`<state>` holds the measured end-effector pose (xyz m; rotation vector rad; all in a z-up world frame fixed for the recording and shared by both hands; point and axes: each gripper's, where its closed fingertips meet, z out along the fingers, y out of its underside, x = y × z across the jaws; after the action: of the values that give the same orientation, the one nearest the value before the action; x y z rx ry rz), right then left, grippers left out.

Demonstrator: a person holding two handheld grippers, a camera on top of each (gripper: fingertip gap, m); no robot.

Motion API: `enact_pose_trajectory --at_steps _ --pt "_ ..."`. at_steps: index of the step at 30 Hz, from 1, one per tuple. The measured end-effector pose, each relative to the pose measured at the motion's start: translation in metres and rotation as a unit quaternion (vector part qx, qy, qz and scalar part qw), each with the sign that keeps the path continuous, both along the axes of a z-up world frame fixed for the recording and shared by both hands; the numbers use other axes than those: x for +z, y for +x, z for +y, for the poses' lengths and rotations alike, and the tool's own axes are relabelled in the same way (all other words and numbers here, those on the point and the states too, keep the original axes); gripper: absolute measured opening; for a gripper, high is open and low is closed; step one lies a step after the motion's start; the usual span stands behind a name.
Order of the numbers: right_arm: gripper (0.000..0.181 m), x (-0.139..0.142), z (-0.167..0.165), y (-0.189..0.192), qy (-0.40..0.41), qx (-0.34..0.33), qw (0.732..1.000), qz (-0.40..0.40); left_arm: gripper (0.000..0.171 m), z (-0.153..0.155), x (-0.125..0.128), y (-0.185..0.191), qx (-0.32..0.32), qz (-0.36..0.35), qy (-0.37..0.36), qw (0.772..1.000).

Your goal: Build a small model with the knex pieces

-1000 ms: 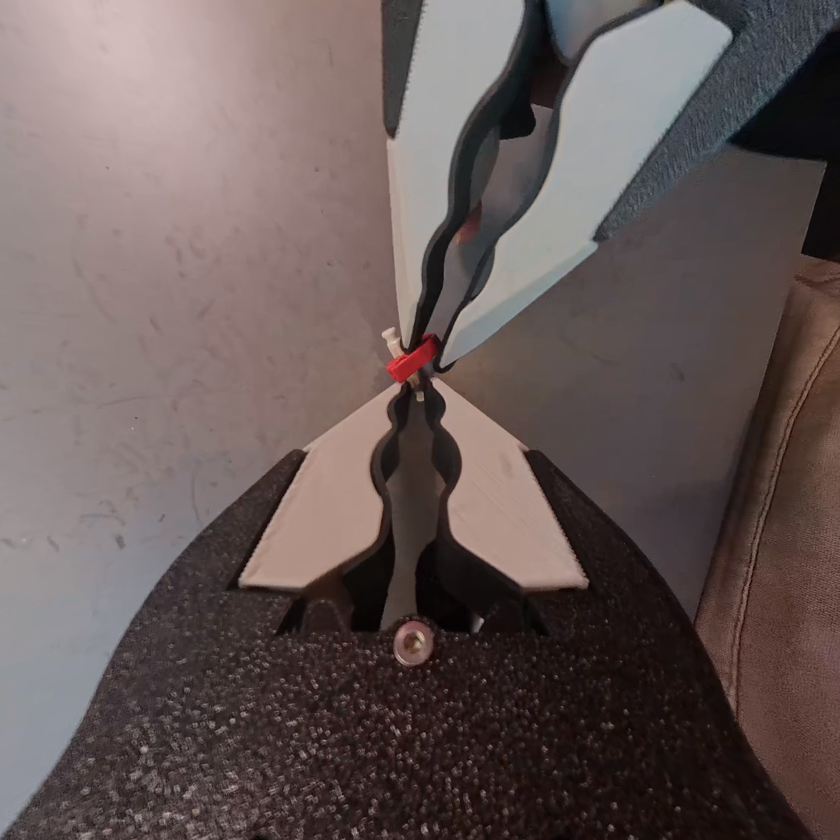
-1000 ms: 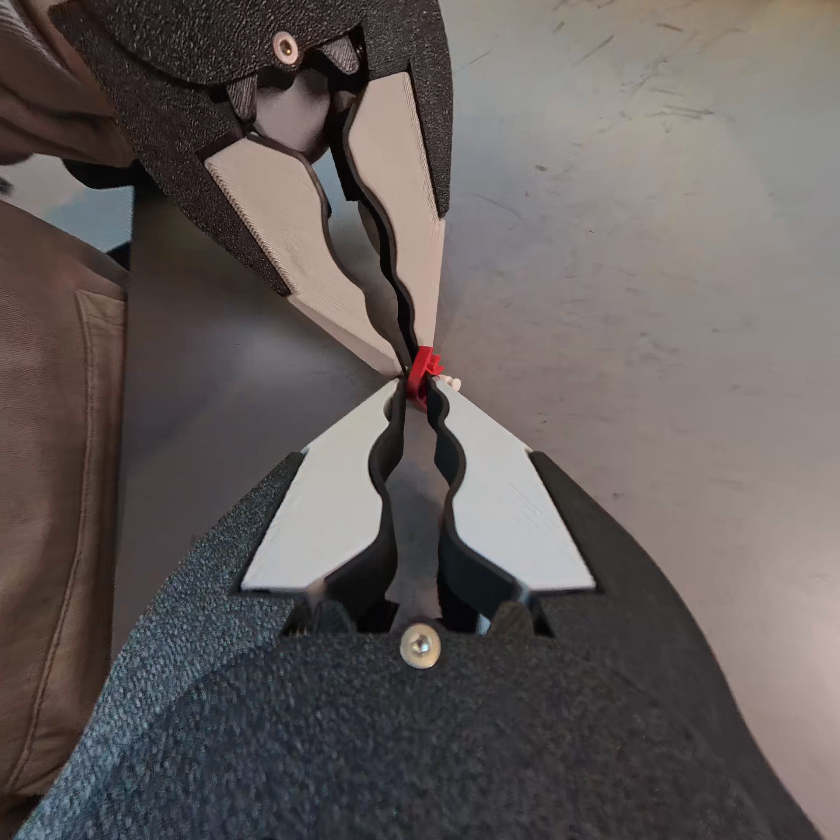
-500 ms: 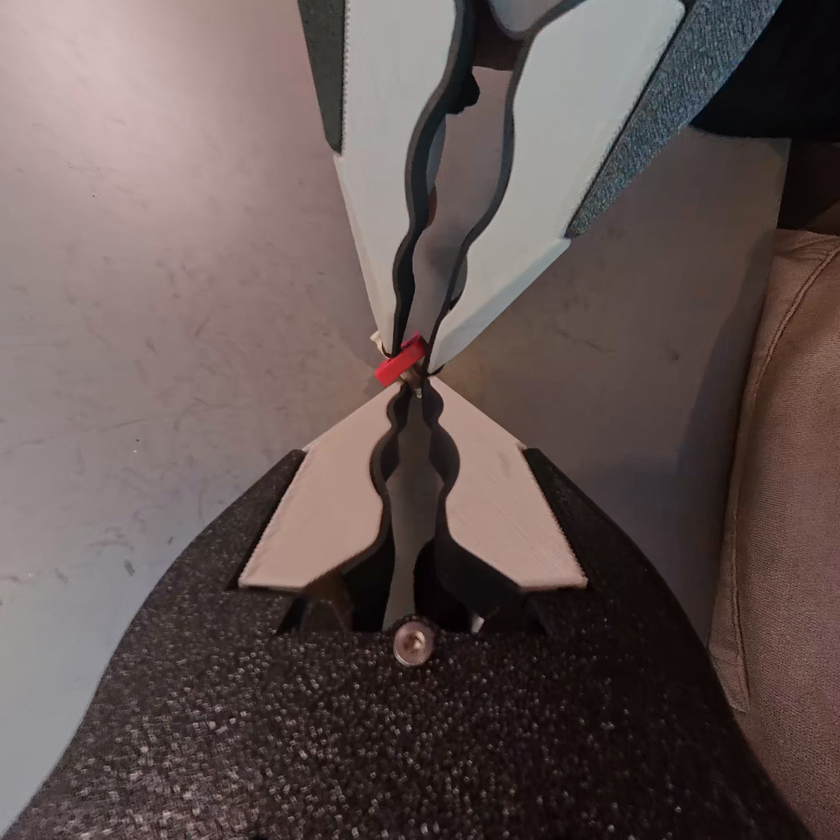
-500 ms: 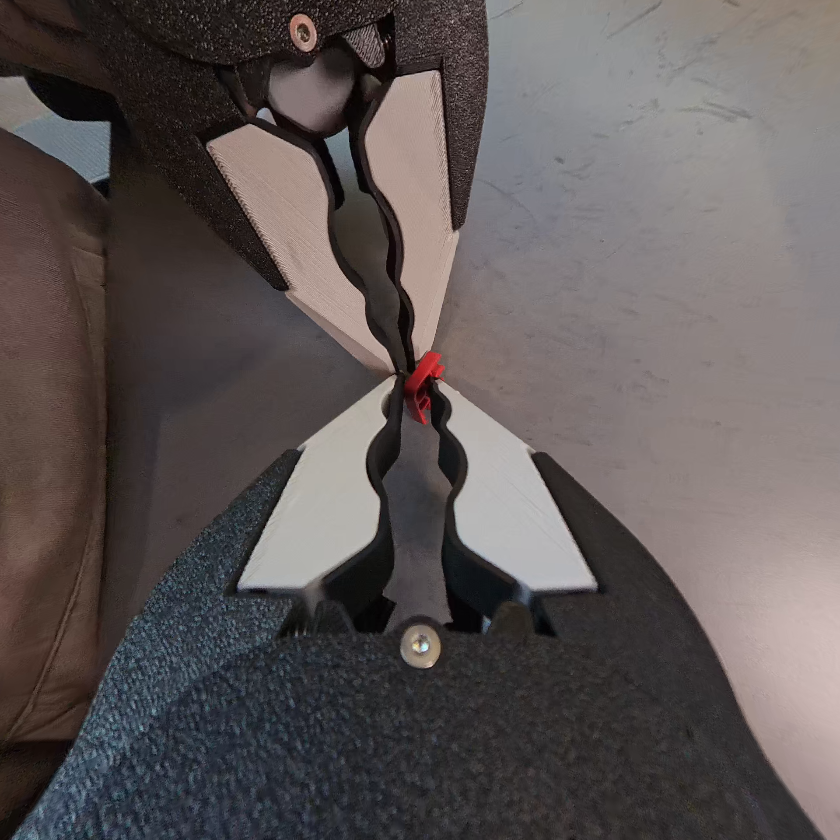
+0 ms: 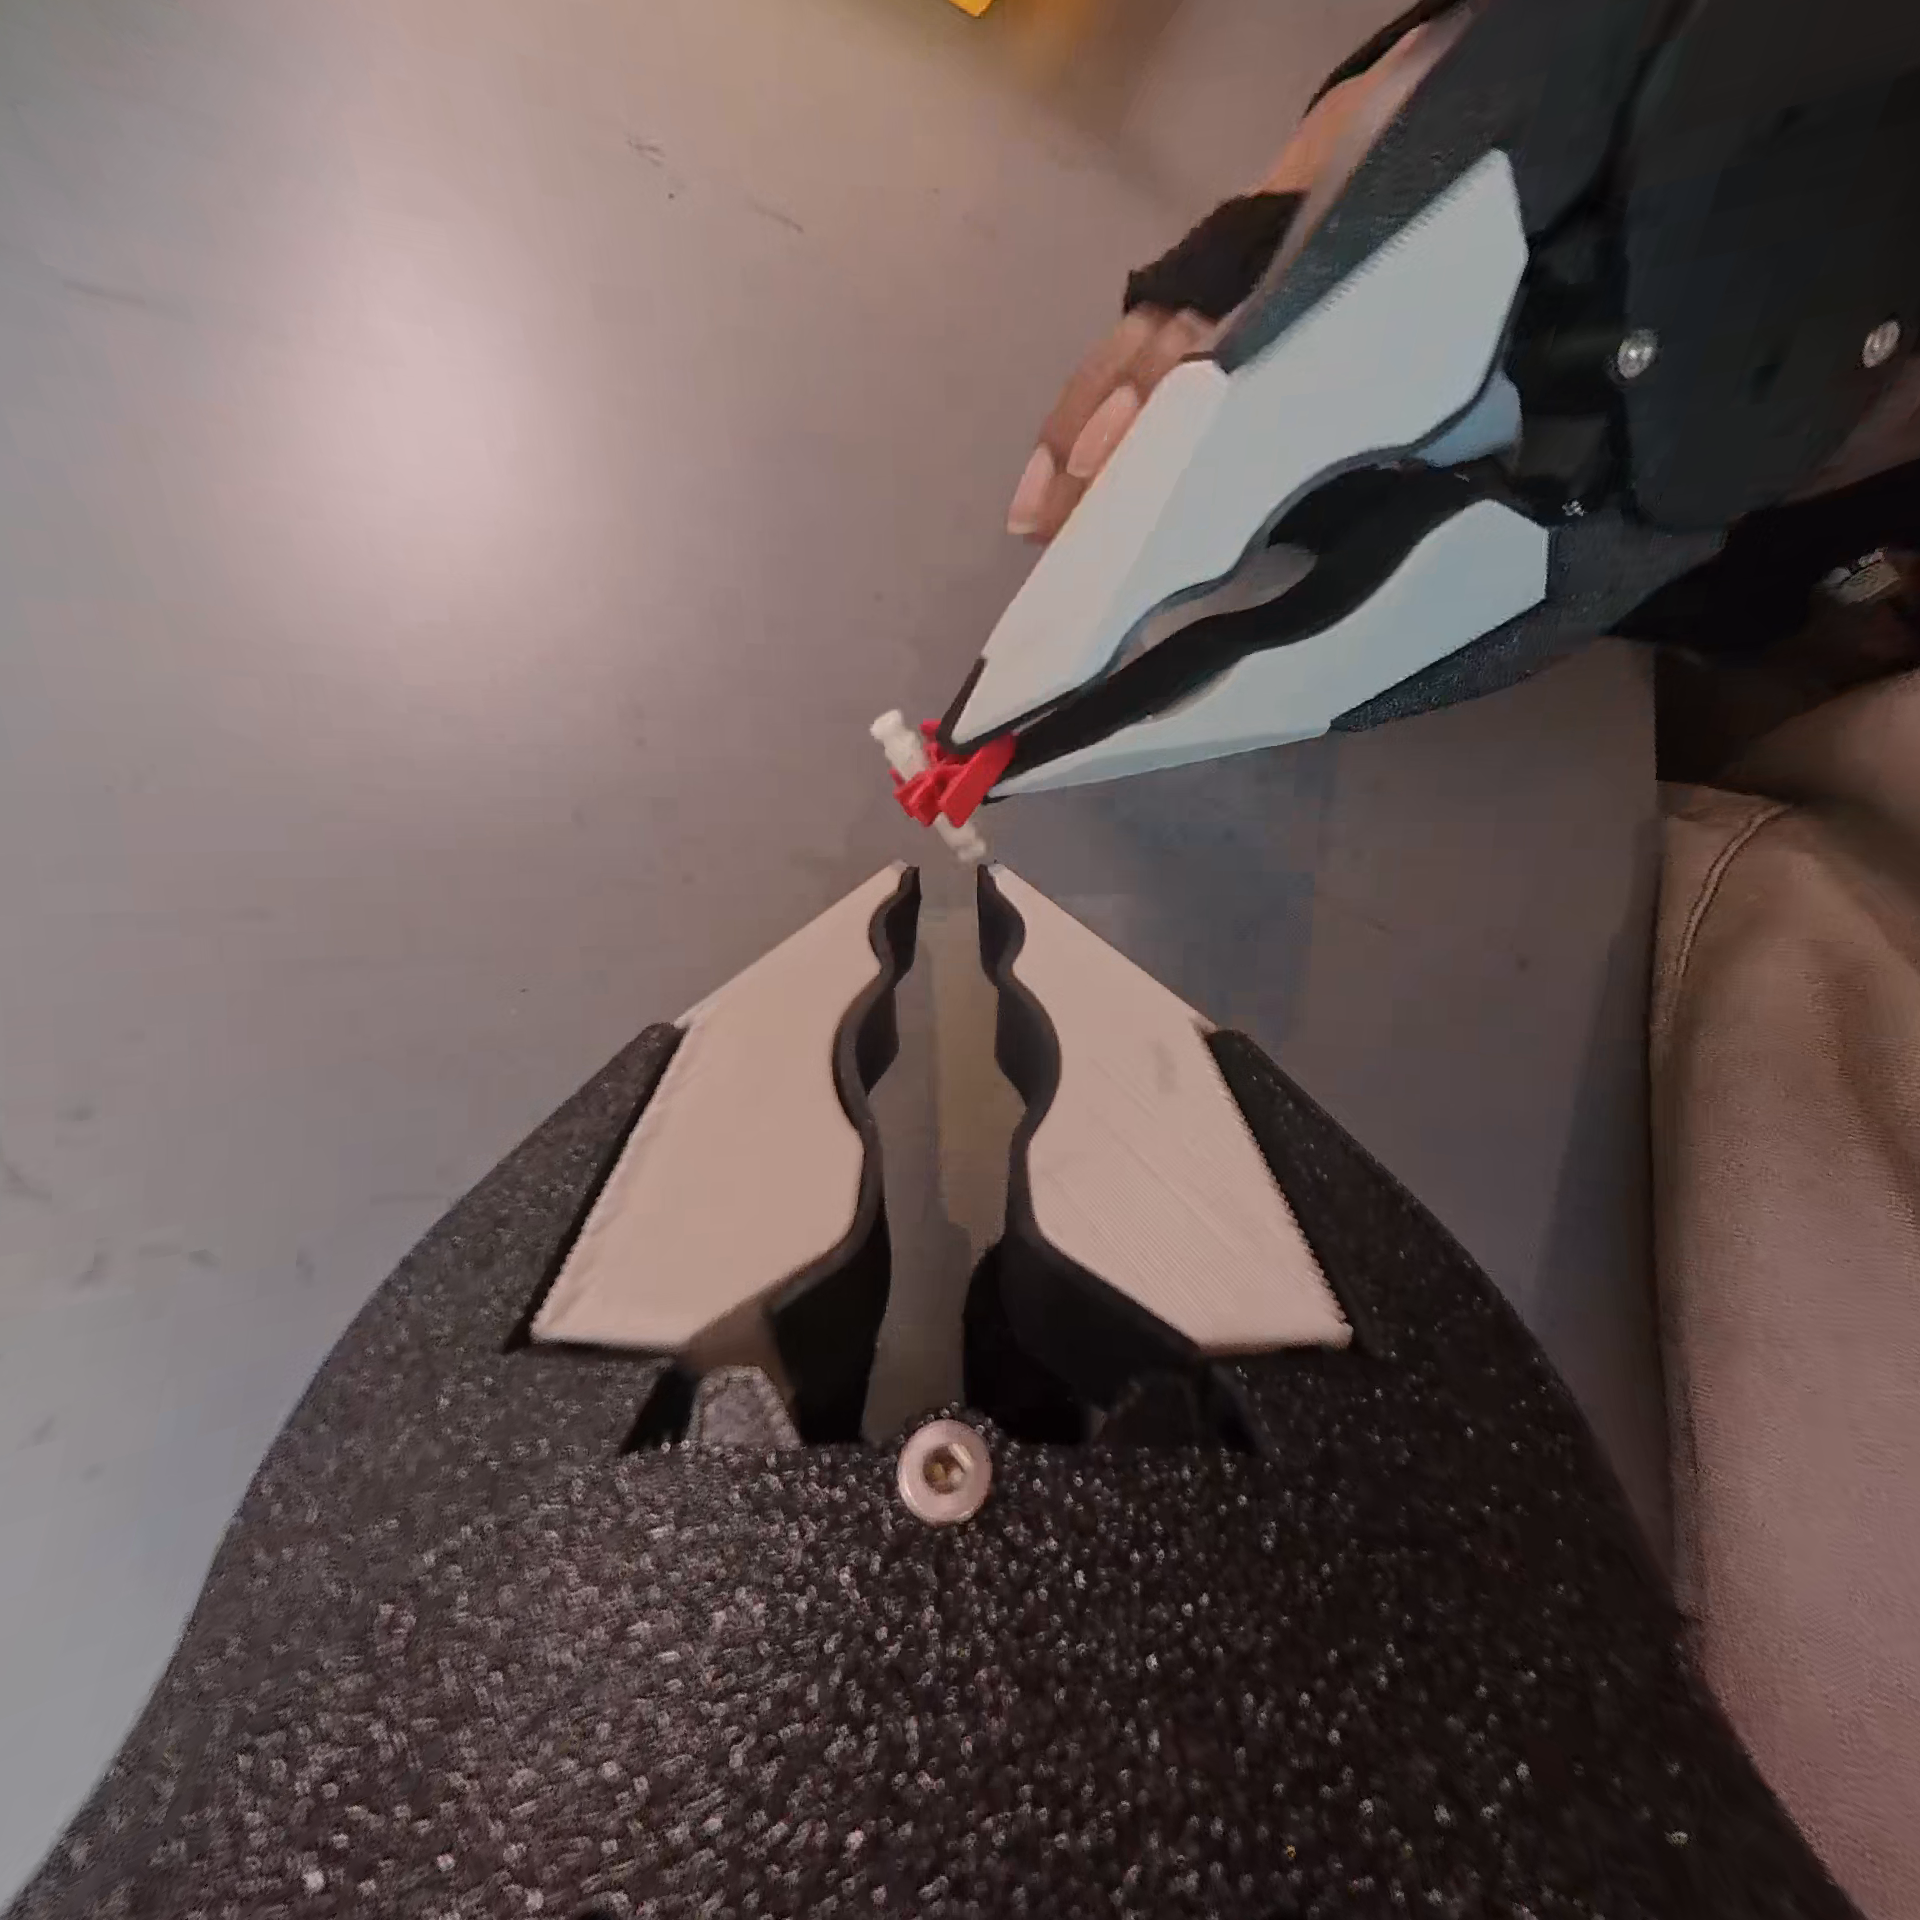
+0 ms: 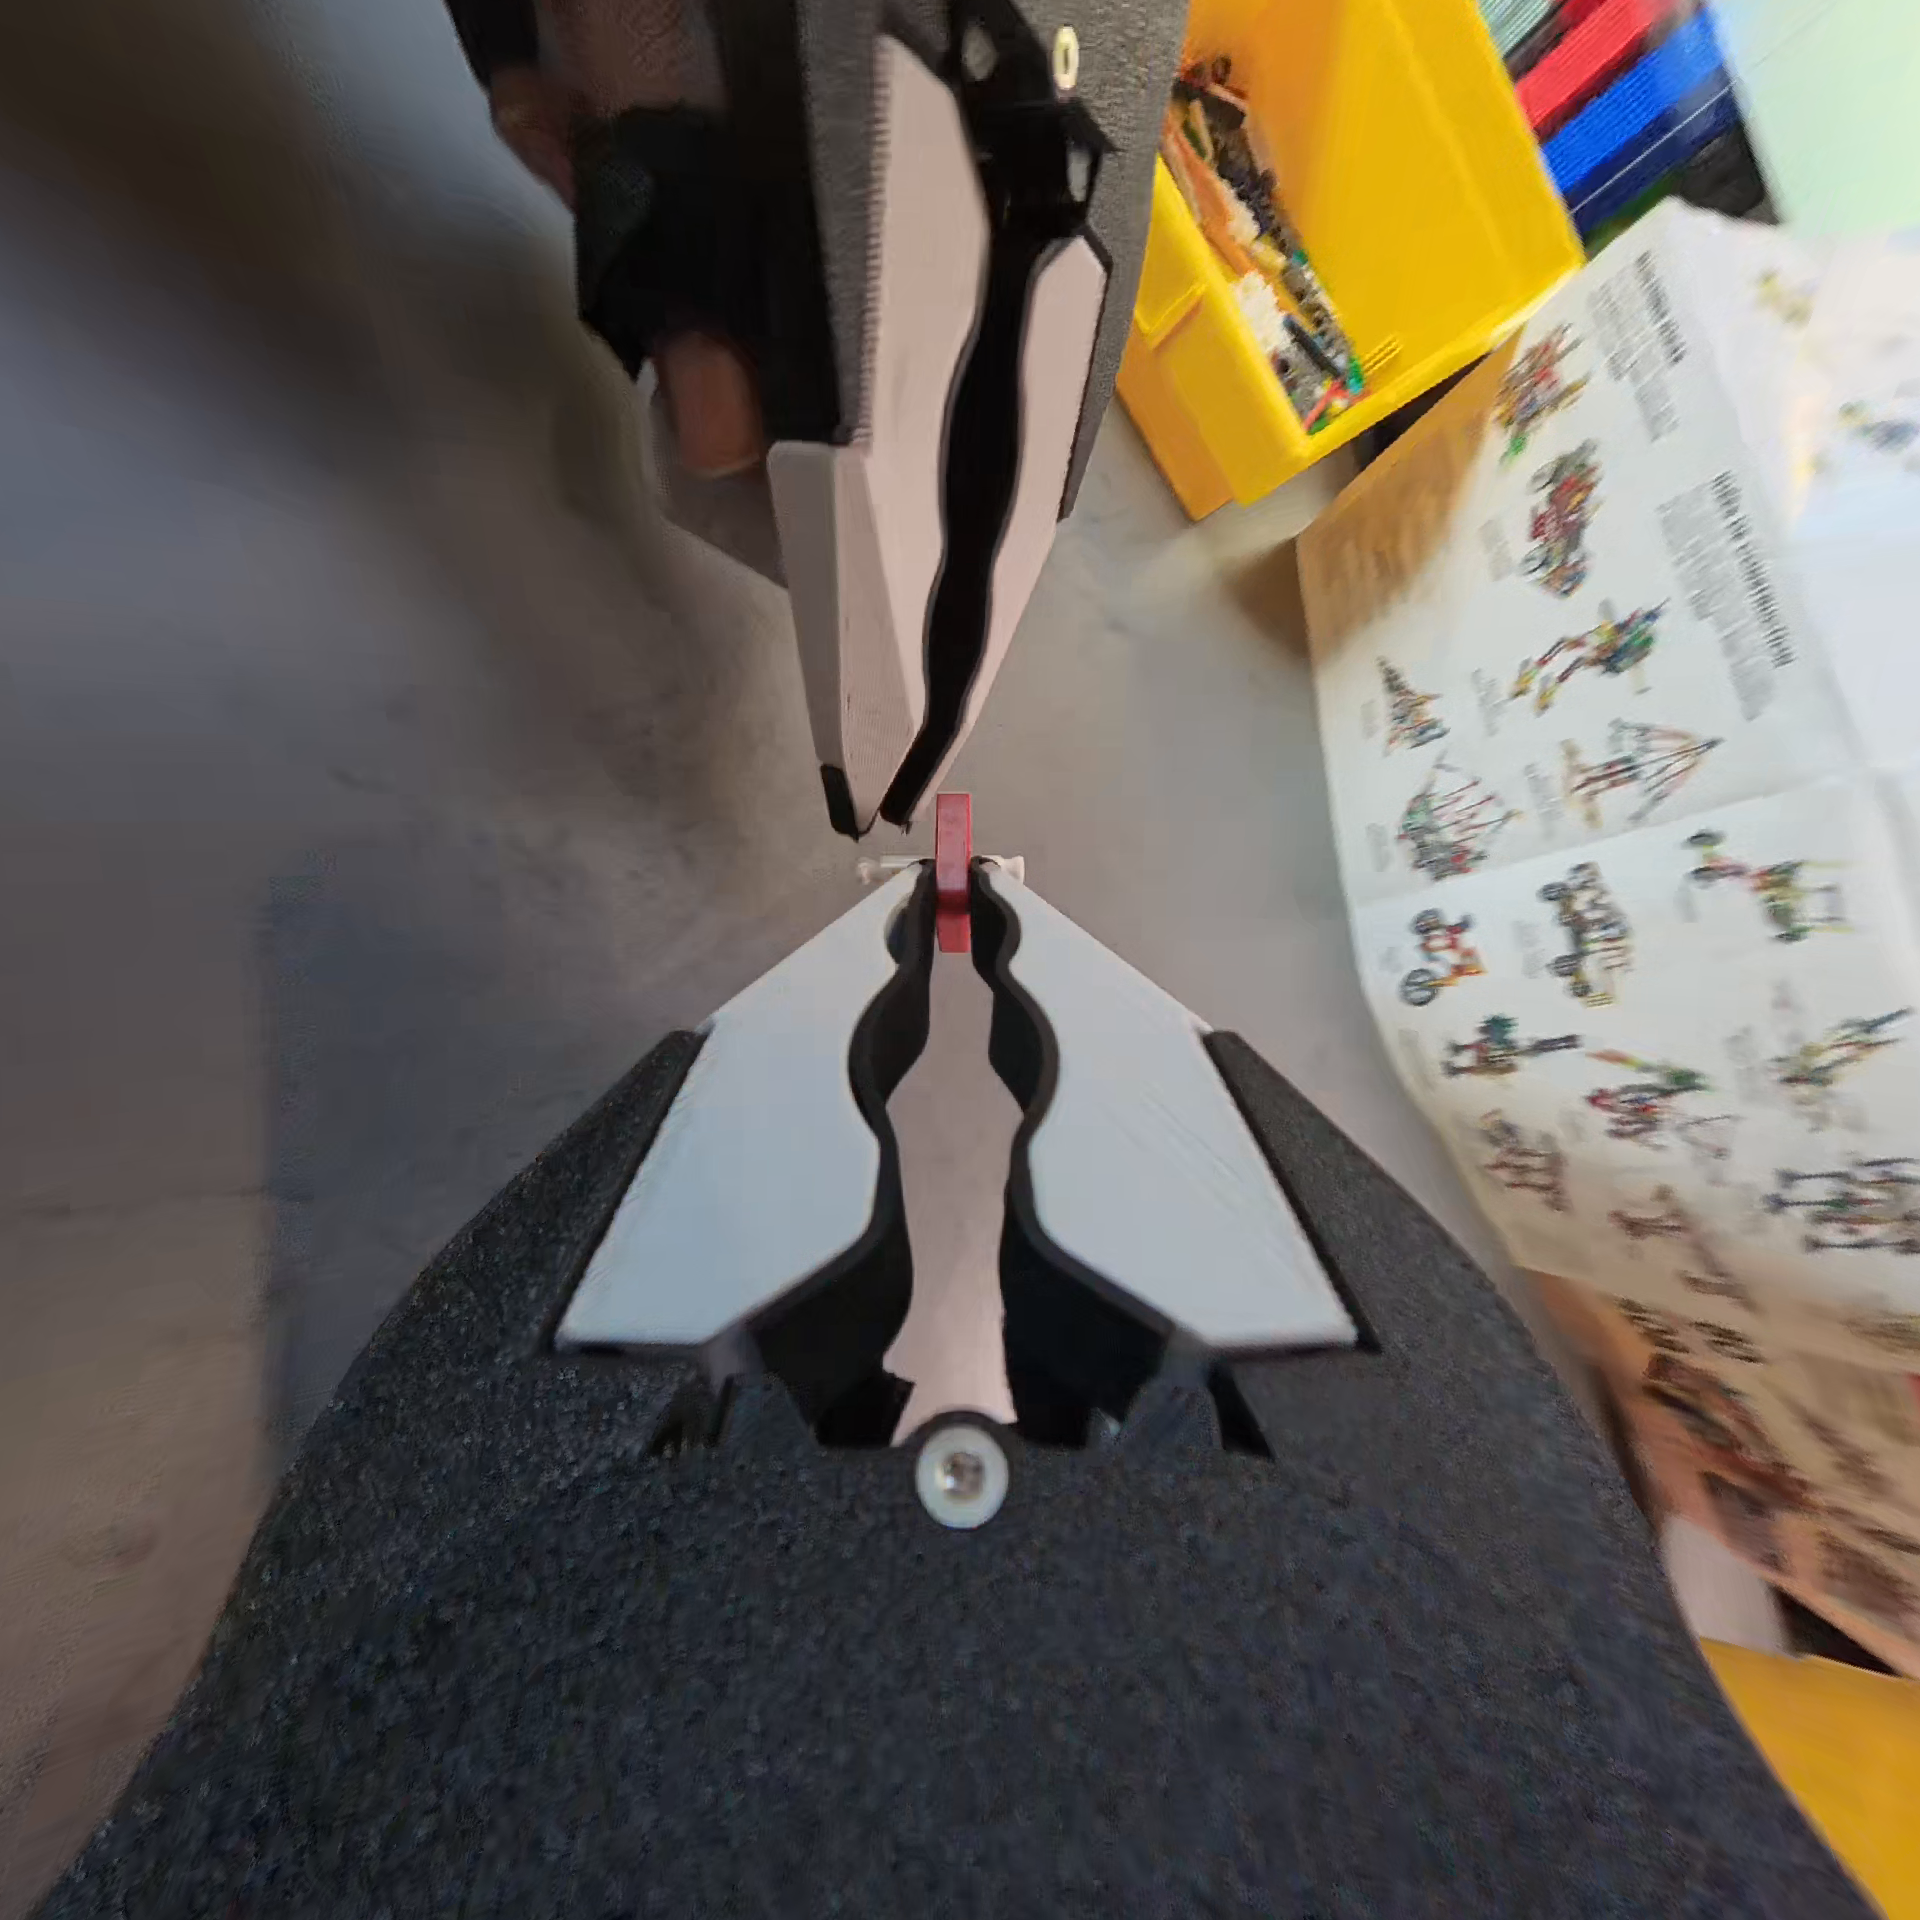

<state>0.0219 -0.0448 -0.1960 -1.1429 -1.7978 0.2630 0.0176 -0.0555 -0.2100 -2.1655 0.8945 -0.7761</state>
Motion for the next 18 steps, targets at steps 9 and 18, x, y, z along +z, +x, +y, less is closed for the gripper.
enact_pose_trajectory --at_steps 9,18 --pt "0.003 0.012 -0.004 -0.006 0.066 0.001 0.996 0.055 0.012 0.003 0.001 0.014 -0.043 -0.043 0.012 0.998" --pt "0.006 -0.013 -0.028 0.005 0.050 0.097 0.994 -0.024 0.009 -0.007 -0.025 0.016 -0.171 0.152 0.203 0.952"
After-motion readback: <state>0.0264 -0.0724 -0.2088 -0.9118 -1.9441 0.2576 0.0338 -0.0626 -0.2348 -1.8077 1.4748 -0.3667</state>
